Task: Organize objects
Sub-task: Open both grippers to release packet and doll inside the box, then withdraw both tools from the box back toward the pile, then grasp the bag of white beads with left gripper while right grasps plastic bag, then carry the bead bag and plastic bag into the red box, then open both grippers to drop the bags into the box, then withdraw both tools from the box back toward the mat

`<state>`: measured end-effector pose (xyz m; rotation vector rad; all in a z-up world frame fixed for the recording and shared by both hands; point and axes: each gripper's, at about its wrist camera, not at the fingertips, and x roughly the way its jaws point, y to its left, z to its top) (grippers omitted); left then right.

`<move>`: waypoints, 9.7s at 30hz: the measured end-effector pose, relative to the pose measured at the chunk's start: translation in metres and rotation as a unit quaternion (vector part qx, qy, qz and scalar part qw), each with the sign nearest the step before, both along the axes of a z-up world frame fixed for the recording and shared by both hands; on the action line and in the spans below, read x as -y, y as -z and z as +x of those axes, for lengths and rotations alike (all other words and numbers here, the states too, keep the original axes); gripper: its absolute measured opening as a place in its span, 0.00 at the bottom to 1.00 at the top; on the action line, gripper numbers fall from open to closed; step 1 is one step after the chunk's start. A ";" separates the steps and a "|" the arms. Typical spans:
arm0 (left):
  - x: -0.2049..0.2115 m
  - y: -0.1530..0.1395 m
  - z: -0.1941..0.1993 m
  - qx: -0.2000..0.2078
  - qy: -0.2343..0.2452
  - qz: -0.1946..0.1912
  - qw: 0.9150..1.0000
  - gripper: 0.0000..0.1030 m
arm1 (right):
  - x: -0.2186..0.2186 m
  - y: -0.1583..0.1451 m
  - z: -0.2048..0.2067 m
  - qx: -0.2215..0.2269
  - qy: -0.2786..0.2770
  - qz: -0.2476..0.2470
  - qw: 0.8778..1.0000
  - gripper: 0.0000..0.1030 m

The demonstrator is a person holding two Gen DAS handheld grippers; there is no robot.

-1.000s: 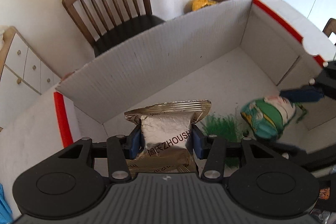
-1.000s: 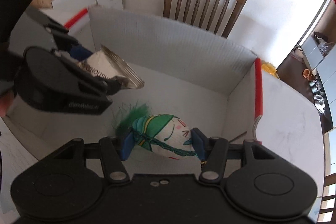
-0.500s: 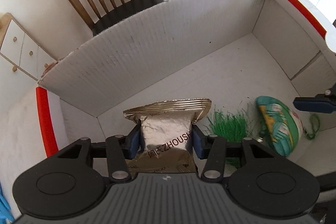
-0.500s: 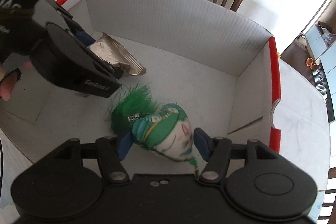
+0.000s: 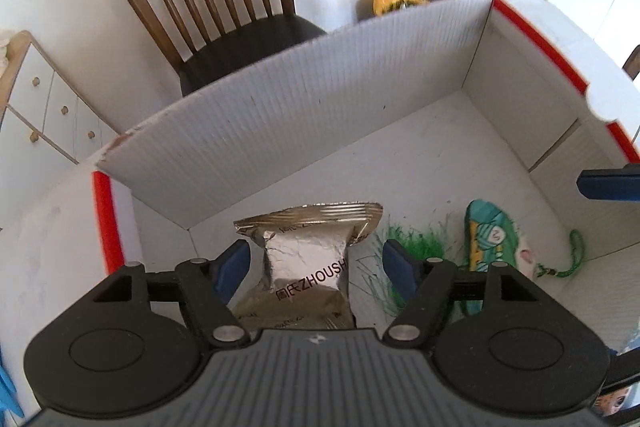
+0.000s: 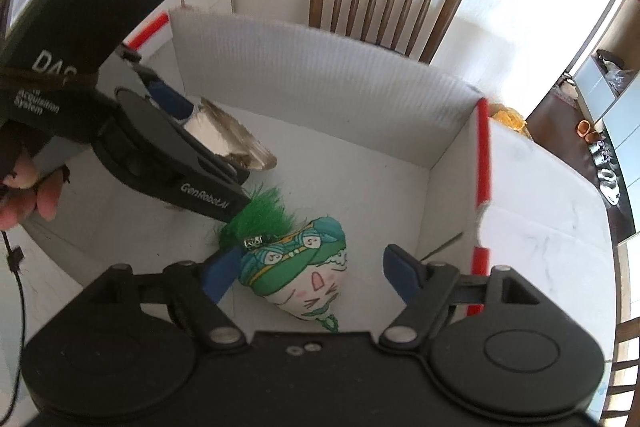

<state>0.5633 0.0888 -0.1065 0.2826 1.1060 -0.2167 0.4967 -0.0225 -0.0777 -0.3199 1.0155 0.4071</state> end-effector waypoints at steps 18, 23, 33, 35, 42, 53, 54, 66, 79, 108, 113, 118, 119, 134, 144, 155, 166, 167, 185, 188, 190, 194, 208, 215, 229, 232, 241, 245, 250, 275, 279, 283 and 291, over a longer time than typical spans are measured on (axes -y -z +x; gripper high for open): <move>0.015 -0.096 -0.092 0.097 -0.022 -0.049 0.994 0.71 | 0.044 -0.070 -0.062 0.052 -0.017 0.083 0.995 0.80; 0.024 -0.118 -0.129 0.124 -0.032 -0.070 0.989 0.80 | 0.058 -0.086 -0.086 0.065 -0.033 0.109 0.991 0.85; 0.041 -0.136 -0.200 0.160 -0.054 -0.098 0.981 0.83 | 0.095 -0.109 -0.136 0.085 -0.060 0.155 0.982 0.92; 0.043 -0.139 -0.213 0.168 -0.057 -0.106 0.978 0.85 | 0.103 -0.112 -0.144 0.088 -0.066 0.165 0.980 0.93; 0.051 -0.148 -0.254 0.201 -0.057 -0.103 0.972 0.91 | 0.124 -0.121 -0.168 0.101 -0.073 0.197 0.973 0.98; 0.055 -0.147 -0.309 0.225 -0.041 -0.134 0.964 1.00 | 0.141 -0.125 -0.199 0.114 -0.080 0.221 0.965 0.99; 0.055 -0.146 -0.314 0.226 -0.041 -0.134 0.964 1.00 | 0.143 -0.125 -0.204 0.116 -0.081 0.223 0.965 0.99; 0.041 -0.119 -0.360 0.245 -0.082 -0.136 0.956 1.00 | 0.151 -0.109 -0.238 0.132 -0.082 0.215 0.964 0.99; 0.028 -0.045 -0.404 0.241 -0.131 -0.060 0.960 1.00 | 0.153 -0.057 -0.252 0.103 -0.054 0.168 0.979 0.99; 0.016 0.041 -0.414 0.150 -0.140 -0.053 0.977 0.80 | 0.120 0.027 -0.255 -0.018 -0.031 0.099 0.994 0.74; 0.017 0.045 -0.413 0.142 -0.141 -0.056 0.978 0.66 | 0.121 0.028 -0.254 -0.028 -0.025 0.103 0.994 0.62; 0.018 0.044 -0.415 0.142 -0.137 -0.055 0.979 0.58 | 0.123 0.030 -0.254 -0.038 -0.020 0.107 0.993 0.44; 0.019 0.044 -0.415 0.143 -0.138 -0.055 0.978 0.56 | 0.123 0.030 -0.254 -0.039 -0.018 0.107 0.993 0.42; 0.017 0.039 -0.418 0.139 -0.148 -0.055 0.978 0.23 | 0.128 0.020 -0.259 -0.037 -0.019 0.106 0.994 0.19; 0.014 0.014 -0.426 0.141 -0.154 -0.070 0.975 0.23 | 0.134 -0.002 -0.258 -0.029 -0.021 0.120 0.992 0.18; 0.007 -0.030 -0.394 0.176 -0.129 -0.070 0.973 0.23 | 0.136 -0.034 -0.233 -0.018 -0.014 0.152 0.988 0.18; -0.011 -0.076 -0.337 0.212 -0.103 -0.078 0.969 0.23 | 0.117 -0.080 -0.185 0.033 -0.012 0.169 0.985 0.19; -0.013 -0.081 -0.331 0.213 -0.102 -0.079 0.969 0.23 | 0.113 -0.084 -0.181 0.040 -0.012 0.168 0.985 0.19; -0.025 -0.119 -0.199 0.193 -0.027 -0.060 0.979 0.23 | 0.068 -0.115 -0.080 0.094 0.000 0.136 0.986 0.19; -0.019 -0.110 -0.181 0.176 -0.022 -0.069 0.982 0.23 | 0.063 -0.110 -0.063 0.096 0.005 0.127 0.987 0.19; -0.014 -0.103 -0.169 0.166 -0.014 -0.069 0.984 0.23 | 0.061 -0.107 -0.052 0.094 0.009 0.124 0.988 0.19; -0.005 -0.093 -0.146 0.149 -0.005 -0.066 0.987 0.23 | 0.051 -0.097 -0.031 0.090 0.009 0.110 0.990 0.19; 0.022 -0.050 -0.084 0.080 0.039 -0.041 0.995 0.23 | 0.019 -0.043 0.021 0.049 0.010 0.061 0.997 0.20; 0.027 -0.030 -0.067 0.039 0.053 -0.038 0.997 0.23 | 0.010 -0.020 0.035 0.028 0.007 0.039 0.999 0.20; 0.023 0.006 -0.030 -0.067 0.067 -0.035 0.995 0.23 | 0.006 0.007 0.043 -0.001 0.012 0.029 1.000 0.23; 0.022 0.013 -0.027 -0.077 0.064 -0.030 0.994 0.23 | 0.009 0.004 0.044 -0.004 0.017 0.036 0.999 0.25; 0.018 0.021 -0.025 -0.095 0.056 -0.028 0.994 0.24 | 0.015 -0.005 0.036 0.008 0.021 0.033 0.999 0.39; 0.015 0.017 -0.028 -0.084 0.052 -0.033 0.995 0.33 | 0.020 -0.014 0.033 0.014 0.026 0.042 0.999 0.41; 0.013 0.006 -0.034 -0.067 0.049 -0.041 0.996 0.59 | 0.023 -0.028 0.025 0.025 0.025 0.051 0.998 0.44; 0.031 -0.104 -0.132 0.058 0.026 -0.083 0.995 0.59 | 0.072 -0.096 -0.067 0.083 0.011 0.120 0.989 0.70; 0.038 -0.119 -0.157 0.080 0.020 -0.091 0.992 0.59 | 0.083 -0.107 -0.086 0.091 0.006 0.138 0.986 0.73; 0.044 -0.132 -0.181 0.094 0.023 -0.097 0.991 0.60 | 0.092 -0.114 -0.103 0.097 0.000 0.153 0.984 0.75; 0.053 -0.148 -0.225 0.130 0.018 -0.100 0.986 0.66 | 0.105 -0.124 -0.138 0.107 -0.024 0.167 0.980 0.81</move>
